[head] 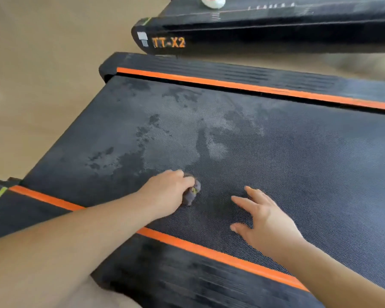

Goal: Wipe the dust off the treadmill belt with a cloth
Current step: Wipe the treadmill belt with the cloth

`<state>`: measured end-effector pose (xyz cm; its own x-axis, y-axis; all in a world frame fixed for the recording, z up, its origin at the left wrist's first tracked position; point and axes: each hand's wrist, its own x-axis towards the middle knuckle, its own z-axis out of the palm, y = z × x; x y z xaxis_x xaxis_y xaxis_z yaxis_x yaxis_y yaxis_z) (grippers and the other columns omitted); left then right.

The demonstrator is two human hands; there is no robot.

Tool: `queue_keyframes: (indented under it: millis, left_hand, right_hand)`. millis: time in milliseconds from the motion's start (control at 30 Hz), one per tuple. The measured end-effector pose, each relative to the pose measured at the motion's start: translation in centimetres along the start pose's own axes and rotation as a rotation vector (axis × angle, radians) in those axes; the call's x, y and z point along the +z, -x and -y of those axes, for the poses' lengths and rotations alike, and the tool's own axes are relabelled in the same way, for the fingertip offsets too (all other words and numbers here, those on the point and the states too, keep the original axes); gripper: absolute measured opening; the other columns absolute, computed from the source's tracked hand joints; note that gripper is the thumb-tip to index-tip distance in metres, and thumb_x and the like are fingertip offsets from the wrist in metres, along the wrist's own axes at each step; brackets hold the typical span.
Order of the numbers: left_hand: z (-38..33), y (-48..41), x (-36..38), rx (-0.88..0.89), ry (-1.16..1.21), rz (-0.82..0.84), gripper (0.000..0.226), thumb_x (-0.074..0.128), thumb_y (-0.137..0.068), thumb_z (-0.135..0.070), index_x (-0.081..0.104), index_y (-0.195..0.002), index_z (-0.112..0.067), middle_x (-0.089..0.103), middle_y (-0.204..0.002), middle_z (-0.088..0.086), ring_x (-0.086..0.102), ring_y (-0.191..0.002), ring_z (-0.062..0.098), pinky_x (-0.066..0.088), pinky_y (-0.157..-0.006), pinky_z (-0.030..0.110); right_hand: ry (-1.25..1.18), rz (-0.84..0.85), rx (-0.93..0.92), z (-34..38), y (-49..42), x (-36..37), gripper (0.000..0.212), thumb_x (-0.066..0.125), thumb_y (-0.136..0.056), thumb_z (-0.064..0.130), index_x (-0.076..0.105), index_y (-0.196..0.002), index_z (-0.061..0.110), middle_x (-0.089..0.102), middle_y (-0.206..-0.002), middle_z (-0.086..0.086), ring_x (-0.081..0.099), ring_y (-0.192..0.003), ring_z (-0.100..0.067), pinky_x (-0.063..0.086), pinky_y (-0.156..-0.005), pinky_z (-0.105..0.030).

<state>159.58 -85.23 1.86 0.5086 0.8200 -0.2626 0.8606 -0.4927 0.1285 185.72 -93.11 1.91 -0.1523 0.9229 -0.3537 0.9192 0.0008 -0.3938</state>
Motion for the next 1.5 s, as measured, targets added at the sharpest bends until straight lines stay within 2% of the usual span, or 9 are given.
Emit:
queue_keyframes:
  millis: [100,267,400,533,733,900,1100,1267,1500]
  left_hand:
    - [4.6,2.5,-0.3,-0.149,-0.037,0.025,0.017,0.051,-0.096,-0.023,0.050,-0.112,-0.028,0.039,-0.097,-0.001,0.051,-0.097,0.028,0.051,-0.076,0.044]
    - [3.3,4.6,1.0,-0.019,0.152,-0.028,0.055,0.053,-0.096,-0.042,0.034,-0.148,-0.047,0.051,-0.125,0.000,0.049,-0.115,0.024,0.047,-0.096,0.041]
    - [2.4,3.2,1.7,0.106,0.213,0.029,0.033,0.059,-0.095,-0.047,0.059,-0.127,-0.040,0.046,-0.111,-0.004,0.049,-0.109,0.021,0.048,-0.088,0.039]
    - [4.6,2.7,2.7,0.251,0.070,-0.071,0.010,0.056,-0.097,-0.034,0.059,-0.103,-0.025,0.036,-0.099,-0.004,0.041,-0.095,0.020,0.050,-0.064,0.041]
    - [4.2,1.5,3.2,-0.217,0.064,-0.239,0.022,0.047,-0.097,-0.014,0.056,-0.117,-0.014,0.039,-0.113,0.009,0.040,-0.103,0.031,0.045,-0.070,0.040]
    - [0.0,3.7,3.5,0.193,0.112,-0.119,0.007,0.046,-0.100,-0.027,0.052,-0.104,-0.025,0.039,-0.105,0.000,0.045,-0.100,0.024,0.041,-0.061,0.038]
    - [3.6,2.4,4.2,-0.148,0.133,-0.325,0.015,0.048,-0.095,-0.034,0.058,-0.091,-0.023,0.045,-0.094,0.002,0.053,-0.088,0.030,0.052,-0.067,0.046]
    - [-0.1,4.7,4.1,0.088,0.135,-0.171,0.006,0.049,-0.098,-0.022,0.050,-0.105,-0.022,0.042,-0.104,0.000,0.049,-0.101,0.025,0.045,-0.067,0.041]
    - [7.1,4.8,4.1,-0.409,0.188,-0.398,0.011,0.055,-0.095,-0.021,0.055,-0.091,-0.012,0.049,-0.092,0.012,0.056,-0.084,0.040,0.050,-0.070,0.049]
  right_hand:
    - [0.052,0.132,0.026,3.4,-0.5,0.2,0.084,0.070,-0.089,0.060,0.022,-0.158,0.052,-0.003,-0.172,0.011,-0.006,-0.160,-0.019,0.022,-0.125,-0.048]
    - [0.136,0.240,0.100,6.7,-3.9,1.7,0.103,0.080,-0.081,0.056,0.010,-0.156,0.059,-0.018,-0.171,0.011,-0.017,-0.158,-0.031,0.015,-0.119,-0.071]
    - [0.119,0.241,0.143,6.3,-4.6,2.6,0.105,0.085,-0.073,0.052,0.017,-0.153,0.065,-0.011,-0.171,0.017,-0.012,-0.159,-0.028,0.021,-0.118,-0.072]
    - [0.120,0.236,0.125,5.9,-4.7,2.8,0.104,0.084,-0.075,0.054,0.016,-0.152,0.067,-0.013,-0.171,0.018,-0.013,-0.159,-0.028,0.020,-0.119,-0.071]
    - [0.128,0.250,0.142,5.9,-4.9,3.0,0.103,0.084,-0.076,0.053,0.016,-0.152,0.066,-0.014,-0.170,0.020,-0.014,-0.159,-0.027,0.020,-0.120,-0.070]
    - [0.135,0.247,0.140,5.9,-5.0,3.0,0.103,0.084,-0.076,0.053,0.015,-0.151,0.067,-0.016,-0.170,0.020,-0.014,-0.159,-0.026,0.021,-0.121,-0.068]
    - [0.146,0.246,0.140,5.9,-5.1,3.0,0.104,0.084,-0.075,0.056,0.015,-0.151,0.068,-0.015,-0.170,0.019,-0.013,-0.159,-0.027,0.024,-0.120,-0.067]
    - [0.151,0.225,0.134,5.8,-4.9,3.2,0.103,0.084,-0.075,0.057,0.013,-0.150,0.069,-0.015,-0.170,0.020,-0.012,-0.159,-0.027,0.026,-0.119,-0.067]
    - [0.153,0.217,0.121,5.7,-4.9,3.3,0.103,0.083,-0.074,0.058,0.014,-0.150,0.069,-0.013,-0.171,0.018,-0.011,-0.159,-0.028,0.027,-0.119,-0.067]
